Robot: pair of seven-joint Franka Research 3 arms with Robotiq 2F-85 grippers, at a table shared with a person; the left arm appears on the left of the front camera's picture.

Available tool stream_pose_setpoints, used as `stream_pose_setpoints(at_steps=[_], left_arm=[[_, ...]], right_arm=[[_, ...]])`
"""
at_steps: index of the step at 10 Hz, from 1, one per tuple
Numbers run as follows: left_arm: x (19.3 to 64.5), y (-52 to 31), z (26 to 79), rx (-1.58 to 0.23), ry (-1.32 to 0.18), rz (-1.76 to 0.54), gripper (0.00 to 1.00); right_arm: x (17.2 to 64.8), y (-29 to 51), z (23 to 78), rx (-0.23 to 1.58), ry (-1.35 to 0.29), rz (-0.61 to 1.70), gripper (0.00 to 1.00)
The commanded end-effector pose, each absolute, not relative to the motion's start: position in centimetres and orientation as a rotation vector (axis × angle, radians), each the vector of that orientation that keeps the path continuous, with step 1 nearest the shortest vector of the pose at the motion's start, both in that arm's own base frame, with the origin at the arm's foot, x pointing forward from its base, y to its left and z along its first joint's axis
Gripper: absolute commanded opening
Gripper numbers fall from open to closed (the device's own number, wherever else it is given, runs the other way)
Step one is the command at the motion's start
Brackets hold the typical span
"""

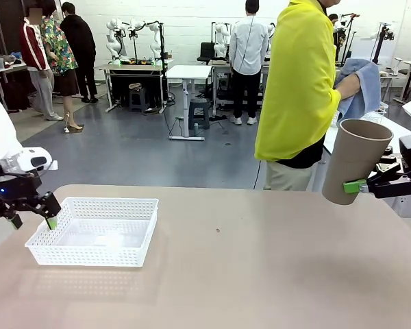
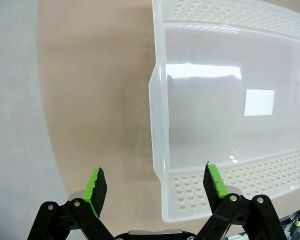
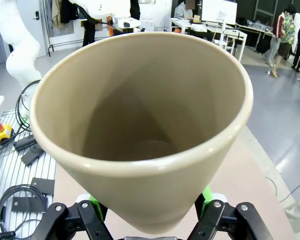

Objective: Clean and organize the cups into the basket.
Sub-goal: Pick up the Organizing basket and move it to the center of the table, then pick up the Reusable plastic cup from the right side of the table and place it inside the Organizing basket.

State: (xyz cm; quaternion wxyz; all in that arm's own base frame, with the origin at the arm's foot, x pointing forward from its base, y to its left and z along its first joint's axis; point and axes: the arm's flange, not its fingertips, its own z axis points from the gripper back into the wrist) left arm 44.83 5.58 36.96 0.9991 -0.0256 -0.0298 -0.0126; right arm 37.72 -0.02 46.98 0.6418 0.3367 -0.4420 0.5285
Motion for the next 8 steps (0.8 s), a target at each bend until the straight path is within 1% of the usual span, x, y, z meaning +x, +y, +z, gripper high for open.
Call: stream_pose_setpoints(at_steps=[1,3,4,5,6,7,8], left_arm=[[46.5,5.6,35.7,-0.034,-0.045,-0.022,1.0],[47.0,5.4,34.7,-0.025,-0.055,-0.035,1.0],[47.0,5.2,34.7,-0.013,-0.051,-0.039,0.41],[47.1,5.2,34.8,-0.012,-0.05,-0.033,0.41],[47.1,5.2,34.8,-0.016,-0.047,-0.024,0.0],[47.2,5.2,34.8,-0.038,-0.03,0.013,0.37],[47.1,5.1,34.7,-0.041,-0.022,0.02,0.0]], right_arm=[[37.6,0.1,47.1,0.777,-1.008,1.21,0.61],[37.6,0.1,47.1,0.777,-1.008,1.21,0.61],[37.6,0.1,47.1,0.777,-1.008,1.21,0.61],[37.6,0.1,47.1,0.777,-1.008,1.21,0.61],[37.6,0.1,47.1,0.777,-1.008,1.21,0.61],[37.6,0.1,47.1,0.777,-1.008,1.21,0.61],[37.6,0.1,47.1,0.777,-1.008,1.21,0.61]])
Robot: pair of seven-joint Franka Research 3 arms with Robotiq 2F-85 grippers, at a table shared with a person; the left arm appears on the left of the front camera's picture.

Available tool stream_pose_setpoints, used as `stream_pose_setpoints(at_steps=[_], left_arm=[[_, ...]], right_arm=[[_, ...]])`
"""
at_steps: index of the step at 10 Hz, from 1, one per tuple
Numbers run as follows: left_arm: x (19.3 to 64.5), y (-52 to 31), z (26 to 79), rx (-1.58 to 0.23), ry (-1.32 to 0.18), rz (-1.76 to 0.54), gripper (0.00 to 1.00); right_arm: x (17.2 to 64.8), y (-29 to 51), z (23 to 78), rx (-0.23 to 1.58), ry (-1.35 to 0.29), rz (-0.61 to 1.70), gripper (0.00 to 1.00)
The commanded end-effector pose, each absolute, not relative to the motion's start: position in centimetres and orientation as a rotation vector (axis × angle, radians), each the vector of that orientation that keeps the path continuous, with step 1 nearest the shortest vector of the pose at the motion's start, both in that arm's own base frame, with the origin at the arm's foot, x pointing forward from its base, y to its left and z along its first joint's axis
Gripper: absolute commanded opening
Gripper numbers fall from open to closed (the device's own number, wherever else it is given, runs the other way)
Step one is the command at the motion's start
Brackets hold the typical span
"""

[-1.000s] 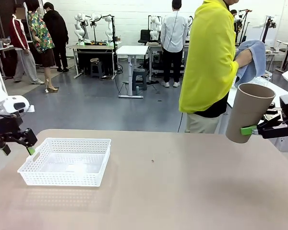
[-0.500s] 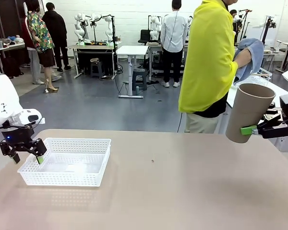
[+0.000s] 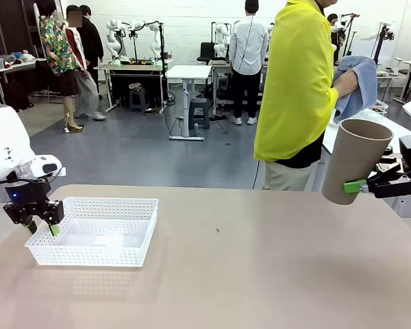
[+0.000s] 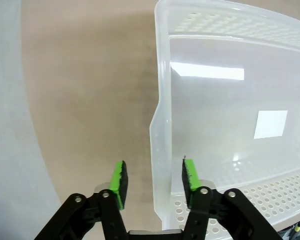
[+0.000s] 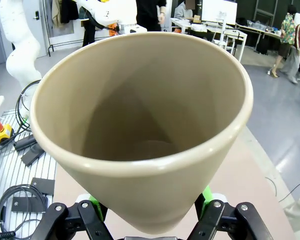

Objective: Clean and organize the cups into the basket.
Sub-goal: Pick up the Organizing basket and move it to the center of the table, then pick up the Reusable plastic cup from the right side of the table and place it inside the Organizing basket.

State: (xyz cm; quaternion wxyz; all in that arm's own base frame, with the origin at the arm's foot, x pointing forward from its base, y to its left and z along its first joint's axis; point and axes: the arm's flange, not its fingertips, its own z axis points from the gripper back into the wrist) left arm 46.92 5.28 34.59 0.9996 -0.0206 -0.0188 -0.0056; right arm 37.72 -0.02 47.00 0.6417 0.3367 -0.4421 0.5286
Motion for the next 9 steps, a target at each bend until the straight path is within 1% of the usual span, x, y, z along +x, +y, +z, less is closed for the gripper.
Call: stream_pose_setpoints(at_steps=[1,6,9], left_arm=[[47.1,5.1,34.7,-0.039,-0.02,0.026,0.0],[46.6,4.2,35.2,-0.091,-0.006,0.069,0.0],[44.2,-0.5,37.9,-0.126,-0.038,0.059,0.0]], right_arm=[[37.6,0.1,47.1,0.777,-1.008,1.21,0.61],[37.6,0.1,47.1,0.777,-1.008,1.21,0.61],[37.6,0.1,47.1,0.777,-1.008,1.21,0.61]])
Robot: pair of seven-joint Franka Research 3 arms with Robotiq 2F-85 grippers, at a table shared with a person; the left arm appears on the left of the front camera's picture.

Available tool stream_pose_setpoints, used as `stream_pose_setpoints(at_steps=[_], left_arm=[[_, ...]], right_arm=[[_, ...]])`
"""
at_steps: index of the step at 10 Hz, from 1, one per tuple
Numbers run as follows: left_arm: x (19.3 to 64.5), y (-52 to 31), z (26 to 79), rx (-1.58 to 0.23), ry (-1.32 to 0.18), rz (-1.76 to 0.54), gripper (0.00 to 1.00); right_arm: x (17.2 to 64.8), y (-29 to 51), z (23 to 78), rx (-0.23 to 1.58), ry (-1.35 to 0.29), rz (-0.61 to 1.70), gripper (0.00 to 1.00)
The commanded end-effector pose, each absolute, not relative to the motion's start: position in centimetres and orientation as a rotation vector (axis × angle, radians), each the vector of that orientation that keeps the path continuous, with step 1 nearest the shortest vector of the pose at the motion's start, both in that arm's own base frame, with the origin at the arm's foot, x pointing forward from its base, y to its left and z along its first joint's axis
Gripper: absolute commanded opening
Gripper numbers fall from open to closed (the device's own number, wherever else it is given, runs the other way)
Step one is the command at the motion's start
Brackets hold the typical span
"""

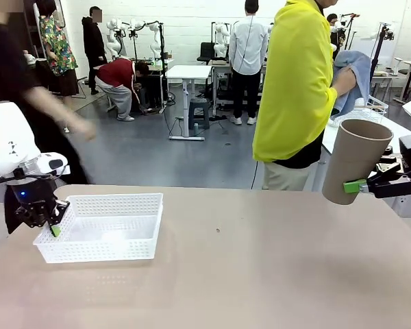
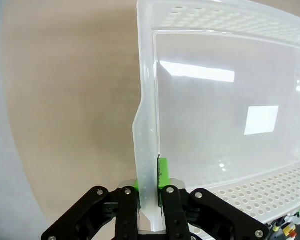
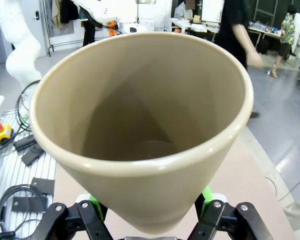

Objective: Clean and organize the cups into the basket.
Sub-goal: Pick up the Organizing basket and move it to the center of the table, then pick up the Reusable plastic cup from the right side of the table and place it inside the Organizing basket.

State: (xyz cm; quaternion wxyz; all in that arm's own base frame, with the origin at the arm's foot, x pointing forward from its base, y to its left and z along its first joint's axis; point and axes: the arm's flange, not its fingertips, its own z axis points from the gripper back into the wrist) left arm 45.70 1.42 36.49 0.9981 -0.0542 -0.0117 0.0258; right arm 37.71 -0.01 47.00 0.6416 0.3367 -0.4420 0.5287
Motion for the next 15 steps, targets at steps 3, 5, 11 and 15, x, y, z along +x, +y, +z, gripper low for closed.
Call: stream_pose_setpoints(at_steps=[3,5,11,15], left_arm=[[44.1,-6.5,39.1,-0.067,-0.075,0.023,0.0],[44.6,-9.9,39.7,-0.008,-0.072,0.034,0.0],[45.1,-21.1,39.3,0.113,-0.078,0.033,0.0],[44.3,-26.8,38.3,0.149,-0.111,0.011,0.0]], right_arm=[[37.6,0.1,47.1,0.777,-1.008,1.21,0.61],[37.6,0.1,47.1,0.777,-1.008,1.21,0.61],[37.6,0.1,47.1,0.777,-1.008,1.21,0.61],[37.6,0.1,47.1,0.777,-1.008,1.21,0.61]])
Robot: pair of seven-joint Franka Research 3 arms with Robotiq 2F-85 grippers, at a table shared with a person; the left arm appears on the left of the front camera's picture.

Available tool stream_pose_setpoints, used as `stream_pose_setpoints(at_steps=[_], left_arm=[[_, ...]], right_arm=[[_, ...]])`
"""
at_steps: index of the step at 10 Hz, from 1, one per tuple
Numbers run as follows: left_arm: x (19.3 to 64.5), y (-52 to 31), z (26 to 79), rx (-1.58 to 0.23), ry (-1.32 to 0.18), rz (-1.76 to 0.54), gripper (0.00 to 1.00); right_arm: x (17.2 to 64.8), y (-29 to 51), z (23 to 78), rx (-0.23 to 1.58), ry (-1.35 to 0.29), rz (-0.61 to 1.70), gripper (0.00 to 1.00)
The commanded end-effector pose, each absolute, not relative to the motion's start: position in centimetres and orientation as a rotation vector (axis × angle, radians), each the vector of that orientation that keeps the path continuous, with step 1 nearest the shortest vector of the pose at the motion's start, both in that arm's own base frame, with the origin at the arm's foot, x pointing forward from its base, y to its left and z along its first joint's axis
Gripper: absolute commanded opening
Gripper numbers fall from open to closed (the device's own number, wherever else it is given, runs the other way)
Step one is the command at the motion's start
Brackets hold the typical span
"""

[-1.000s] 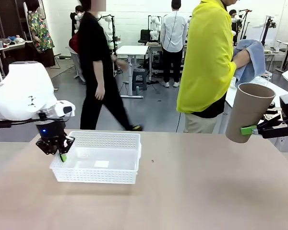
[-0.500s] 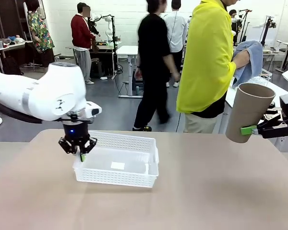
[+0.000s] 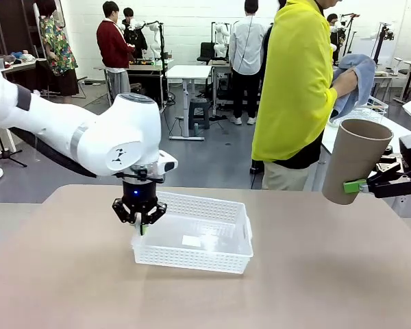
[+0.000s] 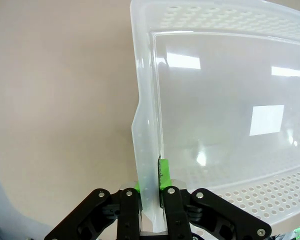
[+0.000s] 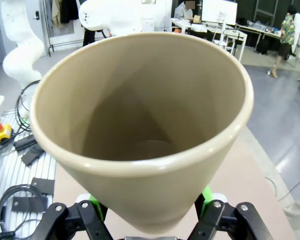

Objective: Clean and organize the cups into the basket.
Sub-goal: Pick up the Organizing basket and move it to the center of the table, then pick up the Reusable plastic cup from the right side of the table and place it inside the Organizing basket.

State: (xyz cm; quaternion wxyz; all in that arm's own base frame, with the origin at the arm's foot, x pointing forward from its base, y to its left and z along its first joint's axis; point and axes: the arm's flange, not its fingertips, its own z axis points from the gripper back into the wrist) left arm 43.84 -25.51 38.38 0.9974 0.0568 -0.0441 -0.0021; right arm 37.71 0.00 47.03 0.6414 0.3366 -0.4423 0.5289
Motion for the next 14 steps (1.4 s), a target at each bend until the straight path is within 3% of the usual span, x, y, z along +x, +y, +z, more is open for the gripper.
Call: stream_pose_setpoints(at_steps=[1,9,14], left_arm=[[44.1,-27.8,38.4,0.148,-0.117,0.007,0.0],[44.6,-29.8,39.5,-0.035,-0.119,0.033,0.0],[46.0,-29.9,37.9,-0.023,-0.086,0.027,0.0]], right_arm=[[37.6,0.1,47.1,0.777,-1.008,1.21,0.61],[37.6,0.1,47.1,0.777,-1.008,1.21,0.61],[37.6,0.1,47.1,0.777,-1.008,1.21,0.61]])
